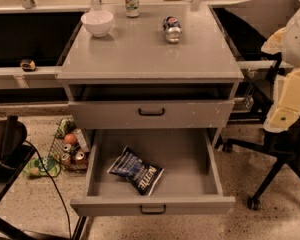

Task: Pick blue chip bag from middle drawer and place on counter

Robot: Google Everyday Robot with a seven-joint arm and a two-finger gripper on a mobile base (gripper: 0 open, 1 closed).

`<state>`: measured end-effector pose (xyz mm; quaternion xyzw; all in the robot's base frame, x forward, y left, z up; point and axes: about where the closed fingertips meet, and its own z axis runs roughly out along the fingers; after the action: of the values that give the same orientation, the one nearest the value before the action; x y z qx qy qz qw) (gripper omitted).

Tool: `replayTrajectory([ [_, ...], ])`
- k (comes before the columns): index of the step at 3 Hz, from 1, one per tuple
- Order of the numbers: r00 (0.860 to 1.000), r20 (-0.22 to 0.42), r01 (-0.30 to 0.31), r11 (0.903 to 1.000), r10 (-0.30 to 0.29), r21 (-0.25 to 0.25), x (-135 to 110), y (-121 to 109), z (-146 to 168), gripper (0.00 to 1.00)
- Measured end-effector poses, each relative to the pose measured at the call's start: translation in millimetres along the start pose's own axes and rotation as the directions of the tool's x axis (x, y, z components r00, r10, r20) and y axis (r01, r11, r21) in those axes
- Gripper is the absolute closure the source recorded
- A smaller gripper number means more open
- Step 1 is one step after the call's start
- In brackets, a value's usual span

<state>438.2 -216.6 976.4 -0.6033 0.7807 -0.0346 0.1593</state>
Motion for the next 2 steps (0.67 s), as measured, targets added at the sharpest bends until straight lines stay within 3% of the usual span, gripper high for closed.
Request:
replayTrajectory([
  [1,1.0,0.0,0.0,1.0,0.0,0.0,0.0,0.0,0.0,0.0],
  [2,0.999,-0.033,-0.006,0.9999,0.006,-0.009,-2.0,3.6,23.4,0.0],
])
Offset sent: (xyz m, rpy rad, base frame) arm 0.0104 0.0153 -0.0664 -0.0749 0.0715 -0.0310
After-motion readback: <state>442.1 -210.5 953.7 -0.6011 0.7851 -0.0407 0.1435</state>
